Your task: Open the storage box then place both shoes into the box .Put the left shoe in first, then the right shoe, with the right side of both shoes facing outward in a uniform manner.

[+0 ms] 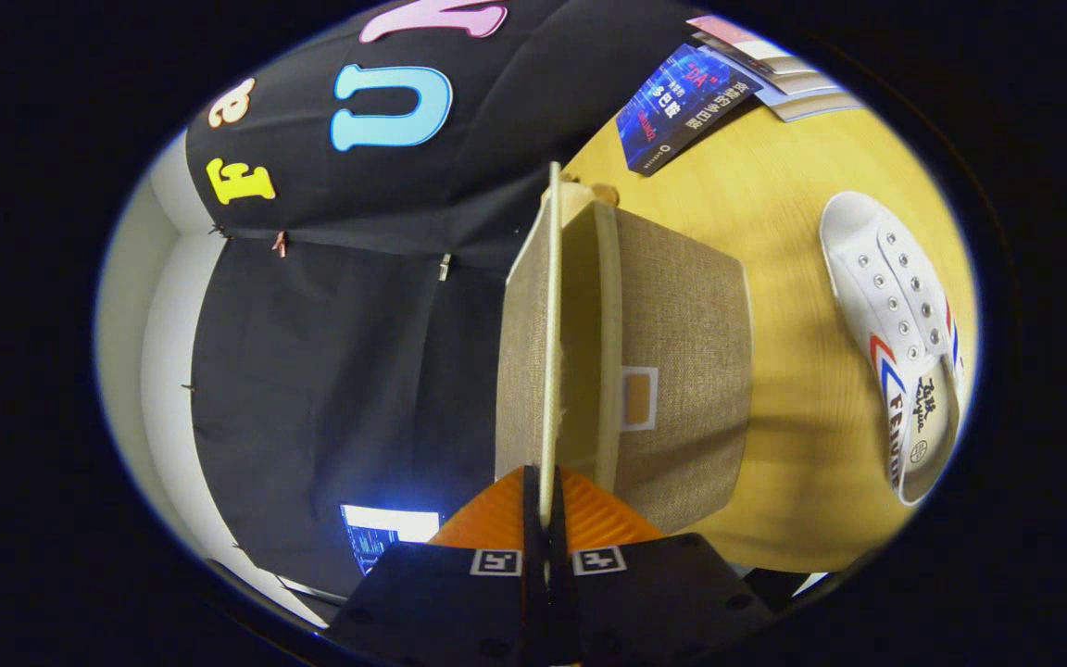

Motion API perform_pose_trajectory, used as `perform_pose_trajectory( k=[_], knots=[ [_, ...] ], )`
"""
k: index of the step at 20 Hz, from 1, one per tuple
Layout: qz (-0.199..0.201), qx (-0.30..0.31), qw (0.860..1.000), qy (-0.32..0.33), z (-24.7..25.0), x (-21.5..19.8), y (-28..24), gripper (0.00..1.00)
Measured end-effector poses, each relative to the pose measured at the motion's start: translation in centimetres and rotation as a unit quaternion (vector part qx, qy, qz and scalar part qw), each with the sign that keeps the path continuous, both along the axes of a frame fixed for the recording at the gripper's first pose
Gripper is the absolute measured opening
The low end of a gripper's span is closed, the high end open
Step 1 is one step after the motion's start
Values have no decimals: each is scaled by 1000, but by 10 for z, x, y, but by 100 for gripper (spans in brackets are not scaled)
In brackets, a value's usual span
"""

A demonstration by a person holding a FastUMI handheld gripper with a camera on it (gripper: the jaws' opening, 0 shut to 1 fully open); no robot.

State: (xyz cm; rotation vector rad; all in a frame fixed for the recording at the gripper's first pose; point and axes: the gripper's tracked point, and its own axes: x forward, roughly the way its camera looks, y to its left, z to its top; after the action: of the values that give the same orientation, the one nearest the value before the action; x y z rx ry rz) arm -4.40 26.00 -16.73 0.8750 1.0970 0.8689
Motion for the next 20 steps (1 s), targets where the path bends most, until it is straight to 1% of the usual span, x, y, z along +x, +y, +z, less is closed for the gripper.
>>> perform_pose_trajectory(
  k=[1, 5, 8, 12, 16, 20],
  knots=[
    [-4, -1, 1000, -5, 4, 0, 2, 6],
    [-14, -11, 1000, -22, 19, -5, 16, 6],
    [-16, -17, 999, -36, 42, -11, 19, 5],
    [-15, -12, 998, -53, 75, -11, 39, 5],
    [-5, -2, 998, -60, 104, -15, 71, 5],
    [8, 2, 998, -68, 120, -17, 114, 5]
  ],
)
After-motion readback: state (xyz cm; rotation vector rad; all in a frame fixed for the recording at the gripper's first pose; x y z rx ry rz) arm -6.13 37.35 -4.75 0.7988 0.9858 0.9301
